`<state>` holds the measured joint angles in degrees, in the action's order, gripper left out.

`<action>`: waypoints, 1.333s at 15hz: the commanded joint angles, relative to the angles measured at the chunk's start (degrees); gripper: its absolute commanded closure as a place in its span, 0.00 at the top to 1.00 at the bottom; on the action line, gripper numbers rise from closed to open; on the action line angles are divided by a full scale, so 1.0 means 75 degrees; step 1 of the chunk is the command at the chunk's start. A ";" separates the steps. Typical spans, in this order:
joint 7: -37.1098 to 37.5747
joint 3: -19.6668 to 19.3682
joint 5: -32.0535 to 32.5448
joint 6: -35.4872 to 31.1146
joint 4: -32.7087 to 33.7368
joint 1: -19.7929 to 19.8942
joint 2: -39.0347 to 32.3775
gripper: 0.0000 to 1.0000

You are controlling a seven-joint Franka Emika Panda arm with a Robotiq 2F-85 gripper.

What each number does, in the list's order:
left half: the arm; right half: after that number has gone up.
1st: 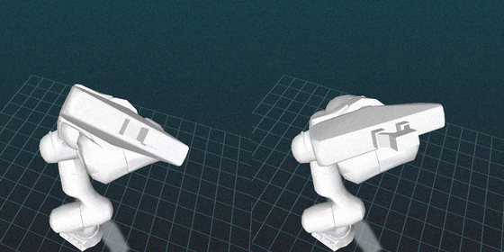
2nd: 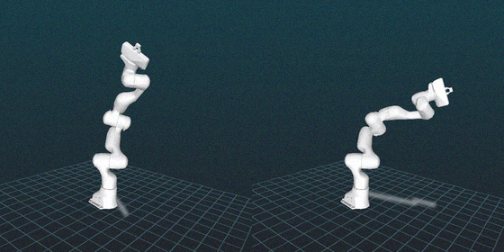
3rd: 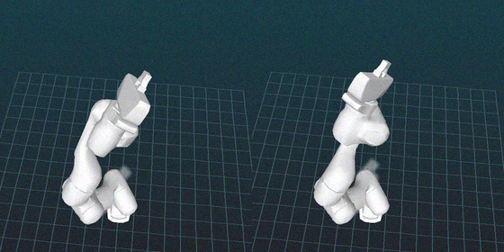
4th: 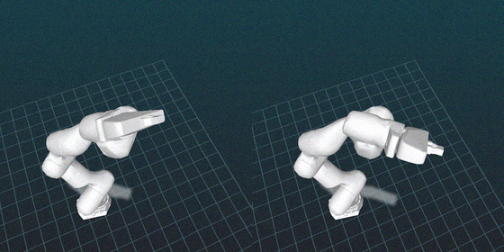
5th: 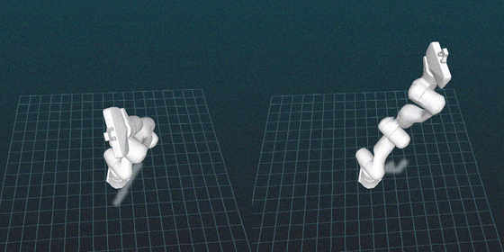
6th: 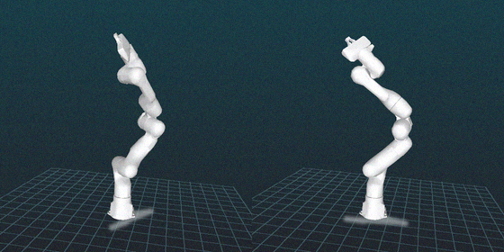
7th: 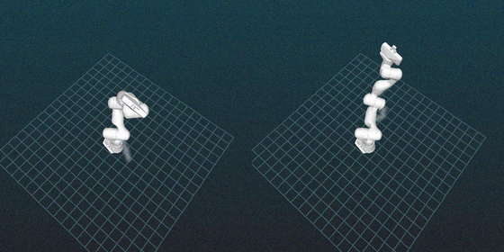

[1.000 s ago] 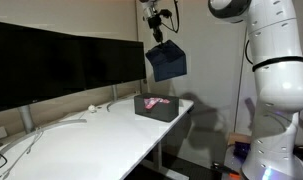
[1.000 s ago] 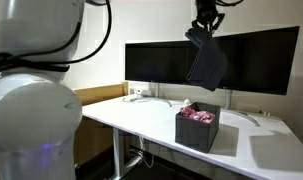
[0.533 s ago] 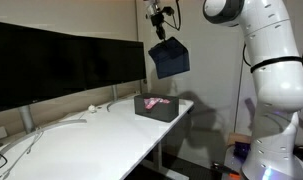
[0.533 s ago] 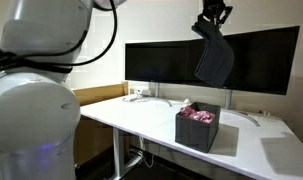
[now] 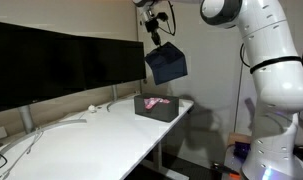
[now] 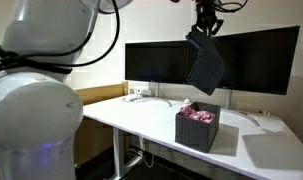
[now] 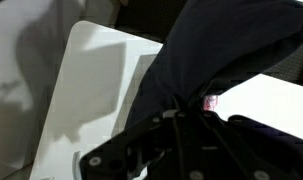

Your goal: Pick up the cloths and put them in the box

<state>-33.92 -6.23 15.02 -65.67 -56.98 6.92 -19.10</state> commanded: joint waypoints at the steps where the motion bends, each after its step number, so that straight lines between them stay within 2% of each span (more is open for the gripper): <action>1: 0.0257 0.0102 0.0139 -0.0127 -0.0538 -0.0292 -0.0007 0.03; 8: 0.0800 0.0223 -0.0111 -0.0484 -0.0870 -0.0744 -0.0359 0.03; 15: 0.2014 0.0208 -0.0622 -0.1779 -0.0870 -0.0750 -0.0586 0.03; 20: 0.2334 0.0206 -0.0596 -0.2662 -0.1102 -0.0754 -0.0742 0.04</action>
<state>-18.21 -4.64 11.14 -82.01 -62.62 1.08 -25.01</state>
